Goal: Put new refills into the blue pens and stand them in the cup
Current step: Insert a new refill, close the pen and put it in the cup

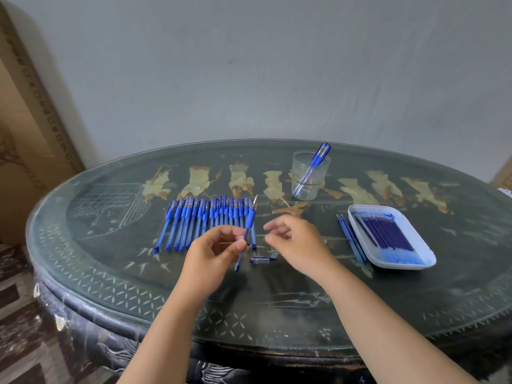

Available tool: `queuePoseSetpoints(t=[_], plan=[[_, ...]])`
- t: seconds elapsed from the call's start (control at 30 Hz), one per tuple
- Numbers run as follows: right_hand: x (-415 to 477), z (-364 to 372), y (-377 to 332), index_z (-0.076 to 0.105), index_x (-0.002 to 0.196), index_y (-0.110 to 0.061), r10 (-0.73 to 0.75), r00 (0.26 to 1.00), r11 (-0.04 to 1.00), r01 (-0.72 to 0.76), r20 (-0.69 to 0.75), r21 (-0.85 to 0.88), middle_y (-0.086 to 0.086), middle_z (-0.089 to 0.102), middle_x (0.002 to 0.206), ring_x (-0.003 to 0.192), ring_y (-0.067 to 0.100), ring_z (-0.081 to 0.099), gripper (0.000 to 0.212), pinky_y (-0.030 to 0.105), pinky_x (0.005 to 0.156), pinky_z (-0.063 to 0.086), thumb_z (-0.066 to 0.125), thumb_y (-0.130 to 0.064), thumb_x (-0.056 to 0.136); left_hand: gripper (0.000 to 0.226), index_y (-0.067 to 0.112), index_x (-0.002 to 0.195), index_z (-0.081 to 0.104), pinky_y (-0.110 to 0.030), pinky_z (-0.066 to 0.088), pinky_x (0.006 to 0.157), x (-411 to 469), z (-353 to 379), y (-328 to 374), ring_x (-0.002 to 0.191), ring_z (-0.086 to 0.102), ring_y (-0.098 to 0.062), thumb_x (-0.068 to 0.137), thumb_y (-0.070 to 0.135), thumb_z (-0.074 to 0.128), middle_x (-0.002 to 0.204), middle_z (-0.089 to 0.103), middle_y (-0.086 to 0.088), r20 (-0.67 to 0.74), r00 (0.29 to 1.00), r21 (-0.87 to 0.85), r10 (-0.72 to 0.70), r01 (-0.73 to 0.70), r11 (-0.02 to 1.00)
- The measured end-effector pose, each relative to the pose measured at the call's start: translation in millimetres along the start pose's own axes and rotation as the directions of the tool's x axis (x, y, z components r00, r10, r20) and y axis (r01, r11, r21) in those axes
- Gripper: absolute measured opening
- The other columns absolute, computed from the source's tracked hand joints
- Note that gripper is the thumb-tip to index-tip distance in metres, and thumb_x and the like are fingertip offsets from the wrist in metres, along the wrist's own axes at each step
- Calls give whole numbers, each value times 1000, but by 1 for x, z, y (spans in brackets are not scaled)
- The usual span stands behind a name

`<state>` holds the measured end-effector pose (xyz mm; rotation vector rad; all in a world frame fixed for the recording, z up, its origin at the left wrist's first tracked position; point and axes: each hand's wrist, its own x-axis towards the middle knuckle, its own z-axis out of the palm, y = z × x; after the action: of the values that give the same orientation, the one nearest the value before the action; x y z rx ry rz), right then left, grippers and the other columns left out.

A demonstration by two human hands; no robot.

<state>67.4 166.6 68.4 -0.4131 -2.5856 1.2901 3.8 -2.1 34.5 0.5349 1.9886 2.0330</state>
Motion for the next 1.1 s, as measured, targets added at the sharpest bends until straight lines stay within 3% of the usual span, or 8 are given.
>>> queuePoseSetpoints(t=[0.13,0.27,0.33,0.4,0.47,0.57,0.73,1.1], plan=[[-5,9,5,62,116,-26,-17,986,964,60,163,-260,-12,63,102,86,2,56,33,21,78,49,74,-24,85,16,15,97,70,-32,57,79,-1,0,3,88,73,-19,88,3,66,87,74,-1,-2,1000,18,3,-2,1000],[-5,10,8,60,125,-25,-23,980,941,88,198,-327,-9,58,104,91,7,57,35,28,85,52,66,-17,91,15,13,99,69,-30,59,78,-2,-1,4,88,73,-19,88,3,66,88,74,-3,2,1000,9,2,-2,1000],[-2,4,9,56,133,-26,-25,990,966,61,142,-252,-7,57,108,90,3,56,38,19,81,48,57,-15,97,14,12,99,69,-30,59,78,-2,0,4,88,73,-20,88,2,65,87,74,-3,15,1000,3,-6,6,1000],[2,-7,5,58,131,-24,37,999,999,-37,5,22,-7,62,109,89,3,60,33,13,73,48,53,-15,100,14,10,98,69,-33,59,81,-3,1,3,89,72,-22,89,1,65,85,74,-2,42,999,-6,-19,19,1000],[6,-17,-4,65,118,-20,140,986,920,-98,-85,379,-3,69,104,81,9,67,24,23,80,56,58,-12,97,13,10,97,68,-37,59,83,-3,3,4,89,72,-24,89,1,65,82,74,-1,66,998,-2,-24,24,1000],[11,-26,-19,66,104,-16,124,983,787,-13,-137,617,5,73,96,73,13,69,18,38,89,56,72,-11,88,14,12,95,68,-41,58,84,-4,6,4,86,71,-24,88,0,65,81,74,-2,85,996,4,-26,26,1000],[12,-30,-33,65,101,-16,69,980,791,59,-185,610,7,74,94,73,13,68,20,23,72,55,76,-13,83,14,11,97,68,-45,57,86,-4,7,3,85,71,-25,88,0,65,81,73,-2,111,993,21,-31,29,999],[10,-26,-32,64,106,-15,-3,994,812,66,-109,580,2,71,78,77,17,71,27,39,77,61,75,-6,83,16,14,94,68,-54,54,90,-5,10,2,89,71,-31,89,0,65,81,73,-2,99,995,47,-30,25,999]])
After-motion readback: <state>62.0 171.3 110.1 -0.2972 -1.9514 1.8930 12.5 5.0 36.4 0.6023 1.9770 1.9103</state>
